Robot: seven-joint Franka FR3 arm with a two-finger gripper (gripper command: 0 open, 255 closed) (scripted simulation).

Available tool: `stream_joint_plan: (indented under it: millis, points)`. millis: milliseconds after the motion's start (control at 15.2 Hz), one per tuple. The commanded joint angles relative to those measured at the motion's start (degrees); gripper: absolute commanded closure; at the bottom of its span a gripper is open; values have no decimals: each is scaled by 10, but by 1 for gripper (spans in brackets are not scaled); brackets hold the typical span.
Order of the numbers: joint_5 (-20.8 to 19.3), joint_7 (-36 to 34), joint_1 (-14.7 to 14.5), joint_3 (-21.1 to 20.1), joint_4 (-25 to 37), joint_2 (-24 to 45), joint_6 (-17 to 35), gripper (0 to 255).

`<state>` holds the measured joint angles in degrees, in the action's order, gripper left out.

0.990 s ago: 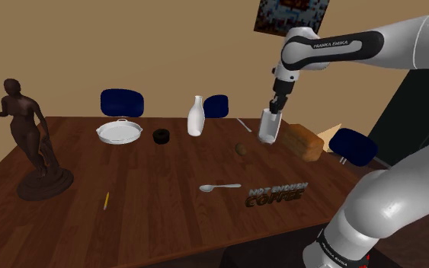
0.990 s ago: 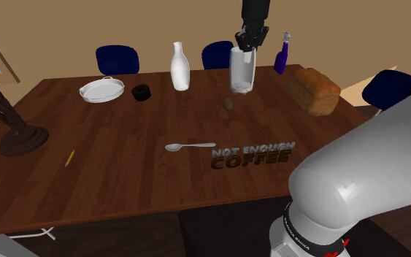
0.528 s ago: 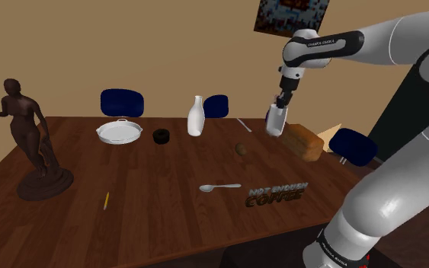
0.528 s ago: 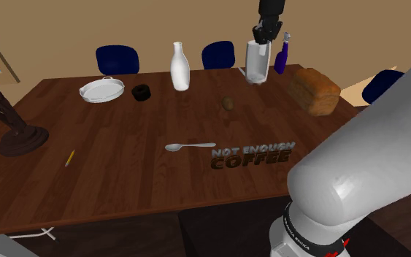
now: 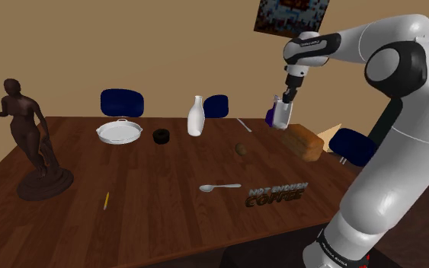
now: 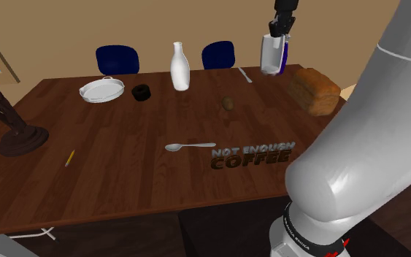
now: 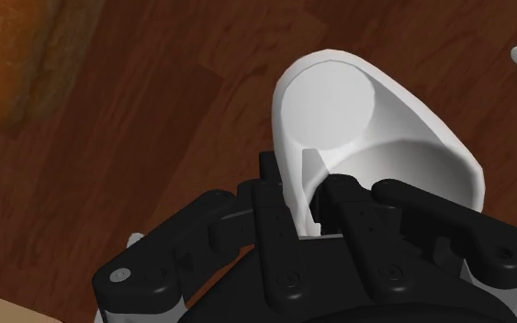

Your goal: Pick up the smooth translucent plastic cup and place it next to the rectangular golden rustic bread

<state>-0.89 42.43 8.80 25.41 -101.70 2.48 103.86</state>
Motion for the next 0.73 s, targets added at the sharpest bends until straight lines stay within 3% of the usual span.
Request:
stream_joint_plan:
  millis: [0, 528, 660]
  points:
    - [20, 31, 15, 12, 50, 43, -11, 255]
    - [107, 128, 112, 27, 292, 229, -83, 255]
    - [106, 128, 110, 26, 272, 227, -67, 255]
